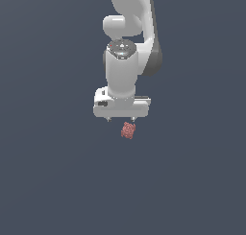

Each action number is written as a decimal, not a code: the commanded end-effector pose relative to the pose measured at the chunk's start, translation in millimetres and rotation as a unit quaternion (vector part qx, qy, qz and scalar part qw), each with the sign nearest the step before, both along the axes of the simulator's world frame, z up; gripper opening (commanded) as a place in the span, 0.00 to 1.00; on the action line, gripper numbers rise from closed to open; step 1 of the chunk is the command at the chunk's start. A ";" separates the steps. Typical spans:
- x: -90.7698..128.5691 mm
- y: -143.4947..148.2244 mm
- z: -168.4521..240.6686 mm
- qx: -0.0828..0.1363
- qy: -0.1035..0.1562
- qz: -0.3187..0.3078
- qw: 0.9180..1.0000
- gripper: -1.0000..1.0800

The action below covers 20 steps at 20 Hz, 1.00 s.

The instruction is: Pick up the object and move it to a goal position.

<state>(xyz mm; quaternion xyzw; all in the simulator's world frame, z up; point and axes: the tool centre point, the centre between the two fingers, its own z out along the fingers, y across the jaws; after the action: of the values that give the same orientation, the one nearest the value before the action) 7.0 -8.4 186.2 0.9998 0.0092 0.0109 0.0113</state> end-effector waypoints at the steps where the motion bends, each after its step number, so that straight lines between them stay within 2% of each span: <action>1: 0.0 0.0 0.0 0.000 0.000 0.000 1.000 0.96; 12: -7.8 -32.2 -10.8 -0.004 0.009 -0.041 0.999 0.96; 20: -8.8 -24.9 -17.4 -0.002 0.009 -0.050 0.999 0.96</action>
<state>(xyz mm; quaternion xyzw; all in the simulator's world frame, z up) -1.2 -35.4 171.5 0.9992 -0.0368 0.0019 0.0145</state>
